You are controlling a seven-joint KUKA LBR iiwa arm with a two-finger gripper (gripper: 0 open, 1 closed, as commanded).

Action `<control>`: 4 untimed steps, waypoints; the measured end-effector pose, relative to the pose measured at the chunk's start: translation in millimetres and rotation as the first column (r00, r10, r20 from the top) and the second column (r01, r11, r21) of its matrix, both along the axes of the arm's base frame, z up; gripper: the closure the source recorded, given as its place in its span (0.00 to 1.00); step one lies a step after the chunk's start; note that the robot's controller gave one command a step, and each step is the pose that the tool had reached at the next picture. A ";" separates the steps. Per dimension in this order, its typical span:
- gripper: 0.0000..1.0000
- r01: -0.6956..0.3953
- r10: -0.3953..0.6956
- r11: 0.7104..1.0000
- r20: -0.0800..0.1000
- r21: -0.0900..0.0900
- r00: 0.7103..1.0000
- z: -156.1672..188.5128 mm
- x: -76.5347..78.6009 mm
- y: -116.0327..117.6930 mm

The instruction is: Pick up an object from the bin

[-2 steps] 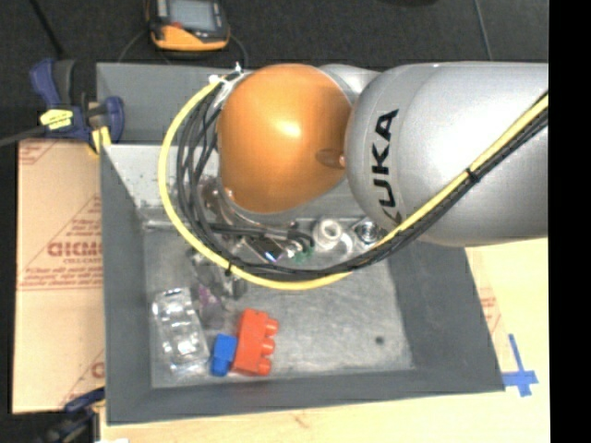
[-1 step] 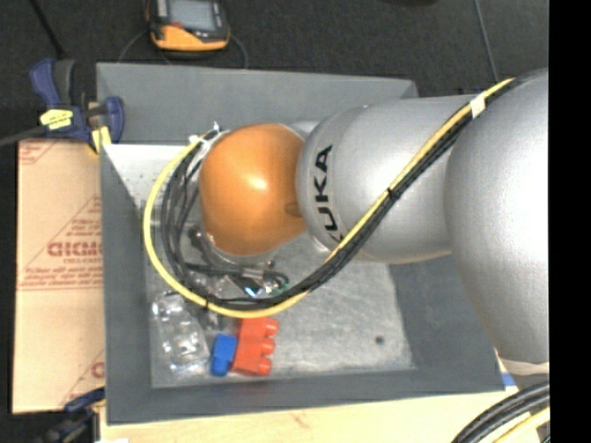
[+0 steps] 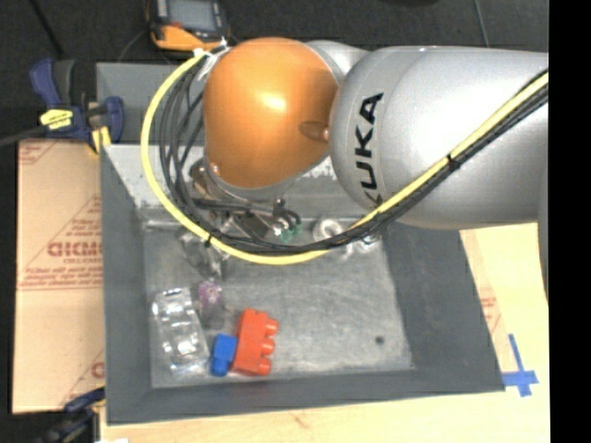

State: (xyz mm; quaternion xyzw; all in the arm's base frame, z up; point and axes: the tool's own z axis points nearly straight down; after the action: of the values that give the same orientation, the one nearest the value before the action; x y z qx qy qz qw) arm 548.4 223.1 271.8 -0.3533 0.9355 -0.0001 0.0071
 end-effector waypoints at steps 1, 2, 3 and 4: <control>0.00 0.001 -0.001 1.000 -0.009 -0.002 1.000 -5.3 -2.0 -0.5; 0.00 -0.109 0.109 0.994 -0.021 -0.005 0.994 -124.2 -60.6 -12.7; 0.00 -0.178 0.177 0.984 -0.014 -0.007 0.984 -139.6 -55.6 -84.6; 0.00 -0.404 0.404 0.915 -0.006 -0.007 0.915 -197.0 -32.7 -80.0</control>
Offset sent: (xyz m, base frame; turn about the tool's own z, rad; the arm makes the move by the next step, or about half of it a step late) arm 0.0000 0.0000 0.0000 0.0000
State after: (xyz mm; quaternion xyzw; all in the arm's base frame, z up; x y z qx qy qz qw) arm 515.7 143.1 74.8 -0.5388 0.8425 -0.0017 0.0036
